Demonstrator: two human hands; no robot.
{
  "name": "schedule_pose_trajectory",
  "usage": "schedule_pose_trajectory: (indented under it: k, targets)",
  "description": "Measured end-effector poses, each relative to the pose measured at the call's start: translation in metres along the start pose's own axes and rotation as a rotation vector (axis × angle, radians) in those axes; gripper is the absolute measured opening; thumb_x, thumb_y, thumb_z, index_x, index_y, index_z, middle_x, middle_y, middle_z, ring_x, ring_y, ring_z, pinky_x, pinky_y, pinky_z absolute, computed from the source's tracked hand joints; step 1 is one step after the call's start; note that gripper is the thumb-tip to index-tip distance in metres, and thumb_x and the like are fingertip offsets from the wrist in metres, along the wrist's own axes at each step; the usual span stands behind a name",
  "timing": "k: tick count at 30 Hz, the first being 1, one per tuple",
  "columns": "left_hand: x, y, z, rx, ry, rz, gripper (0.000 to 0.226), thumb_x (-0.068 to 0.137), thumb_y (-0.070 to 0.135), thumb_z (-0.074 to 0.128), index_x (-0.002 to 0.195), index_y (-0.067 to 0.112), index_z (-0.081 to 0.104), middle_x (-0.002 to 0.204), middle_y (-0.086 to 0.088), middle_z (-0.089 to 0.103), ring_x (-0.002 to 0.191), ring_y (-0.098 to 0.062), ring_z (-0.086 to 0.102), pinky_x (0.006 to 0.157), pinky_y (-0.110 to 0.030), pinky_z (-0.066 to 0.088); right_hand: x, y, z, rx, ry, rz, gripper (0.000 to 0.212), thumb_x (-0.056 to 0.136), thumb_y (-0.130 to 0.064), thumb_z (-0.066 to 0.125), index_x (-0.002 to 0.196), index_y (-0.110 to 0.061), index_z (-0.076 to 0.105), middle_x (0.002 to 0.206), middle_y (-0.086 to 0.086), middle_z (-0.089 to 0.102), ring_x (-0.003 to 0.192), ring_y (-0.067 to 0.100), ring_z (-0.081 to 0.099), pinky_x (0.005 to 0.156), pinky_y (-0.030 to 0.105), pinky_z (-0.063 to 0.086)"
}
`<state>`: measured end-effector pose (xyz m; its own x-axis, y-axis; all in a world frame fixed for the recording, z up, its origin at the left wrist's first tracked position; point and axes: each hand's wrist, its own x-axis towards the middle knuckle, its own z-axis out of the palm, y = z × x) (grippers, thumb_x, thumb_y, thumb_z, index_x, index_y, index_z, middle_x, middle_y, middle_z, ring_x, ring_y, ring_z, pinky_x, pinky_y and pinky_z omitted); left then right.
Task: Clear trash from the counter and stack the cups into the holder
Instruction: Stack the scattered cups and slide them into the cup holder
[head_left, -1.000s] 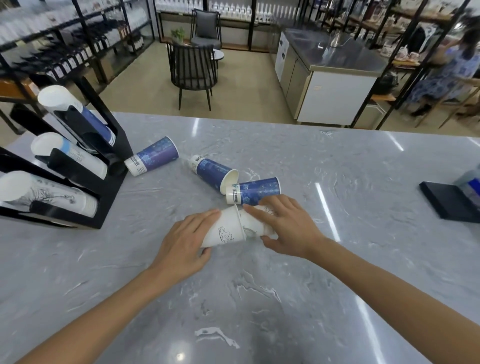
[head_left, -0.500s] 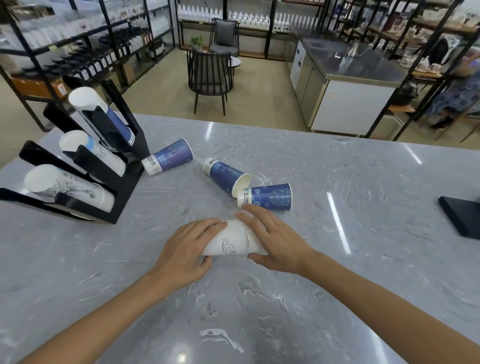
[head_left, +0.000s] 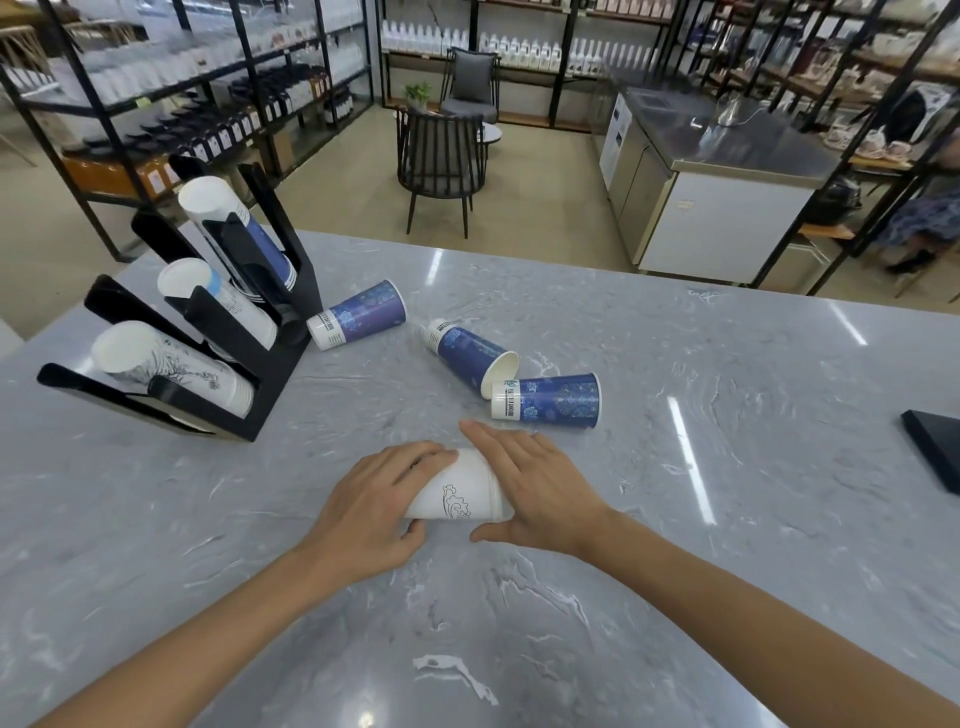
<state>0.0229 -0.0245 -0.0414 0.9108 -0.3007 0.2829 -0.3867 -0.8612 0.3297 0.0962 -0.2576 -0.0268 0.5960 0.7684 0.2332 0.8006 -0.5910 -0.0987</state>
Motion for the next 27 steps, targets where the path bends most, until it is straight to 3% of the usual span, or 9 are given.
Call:
schedule_pose_trajectory:
  k: [3,7,14,17,19,22,24,27]
  targets:
    - [-0.003,-0.003,-0.003,-0.001,0.009,0.001,0.077,0.068,0.025,0.067,0.143,0.026,0.046,0.139,0.009,0.051,0.119,-0.013,0.055,0.089,-0.027,0.05,-0.001,0.0,0.003,-0.02,-0.024,0.046,0.13,0.059,-0.066,0.085,0.156,-0.013,0.018,0.153,0.01,0.047,0.13,0.028,0.055,0.102,0.043,0.05]
    - [-0.007,-0.003,-0.005,-0.023,0.015,0.021,0.084,0.07,0.03,0.065,0.149,0.031,0.036,0.139,0.009,0.046,0.116,-0.012,0.053,0.079,-0.025,0.054,-0.002,0.003,0.007,0.013,-0.05,0.121,0.117,0.071,-0.059,0.081,0.158,-0.01,0.02,0.14,0.01,0.058,0.119,0.03,0.061,0.095,0.044,0.051]
    - [-0.014,-0.005,-0.003,-0.061,-0.001,0.023,0.095,0.075,0.037,0.068,0.155,0.044,0.017,0.136,0.008,0.041,0.105,-0.007,0.054,0.066,-0.018,0.052,0.011,-0.007,0.007,-0.001,-0.039,0.104,0.094,0.073,-0.038,0.083,0.15,-0.008,0.037,0.125,0.011,0.065,0.107,0.032,0.066,0.085,0.041,0.055]
    - [-0.012,-0.012,-0.009,-0.123,0.068,-0.041,0.093,0.078,0.046,0.07,0.154,0.044,0.017,0.139,0.016,0.041,0.114,-0.004,0.054,0.072,-0.027,0.058,0.028,-0.012,0.004,0.005,-0.022,0.066,0.084,0.077,-0.029,0.079,0.148,-0.007,0.041,0.119,0.012,0.063,0.103,0.033,0.064,0.078,0.04,0.056]
    - [-0.012,-0.023,-0.014,-0.171,0.104,-0.083,0.092,0.078,0.048,0.071,0.153,0.045,0.018,0.142,0.021,0.04,0.123,0.0,0.048,0.085,-0.025,0.055,0.041,-0.018,0.003,-0.009,0.002,0.063,0.083,0.079,-0.028,0.079,0.149,-0.007,0.04,0.119,0.011,0.062,0.105,0.032,0.063,0.072,0.04,0.056]
    - [-0.016,-0.044,-0.022,-0.309,0.137,-0.19,0.096,0.073,0.049,0.077,0.151,0.046,0.021,0.14,0.028,0.04,0.126,0.008,0.045,0.096,-0.012,0.042,0.065,-0.026,0.005,-0.002,0.023,0.087,0.087,0.083,-0.037,0.076,0.153,-0.01,0.033,0.129,0.011,0.058,0.116,0.031,0.059,0.083,0.042,0.054]
    - [-0.021,-0.058,-0.025,-0.402,0.164,-0.26,0.097,0.069,0.046,0.081,0.148,0.045,0.025,0.139,0.029,0.042,0.125,0.003,0.049,0.095,-0.014,0.044,0.08,-0.033,0.01,0.037,-0.005,0.087,0.087,0.085,-0.044,0.072,0.154,-0.012,0.03,0.135,0.01,0.055,0.122,0.03,0.055,0.092,0.043,0.051]
    - [-0.031,-0.075,-0.029,-0.453,0.196,-0.297,0.092,0.068,0.041,0.084,0.144,0.044,0.032,0.138,0.027,0.047,0.126,-0.001,0.052,0.096,-0.022,0.05,0.098,-0.046,0.021,0.065,-0.02,0.065,0.087,0.083,-0.055,0.07,0.152,-0.018,0.032,0.133,0.005,0.056,0.119,0.027,0.055,0.09,0.042,0.051]
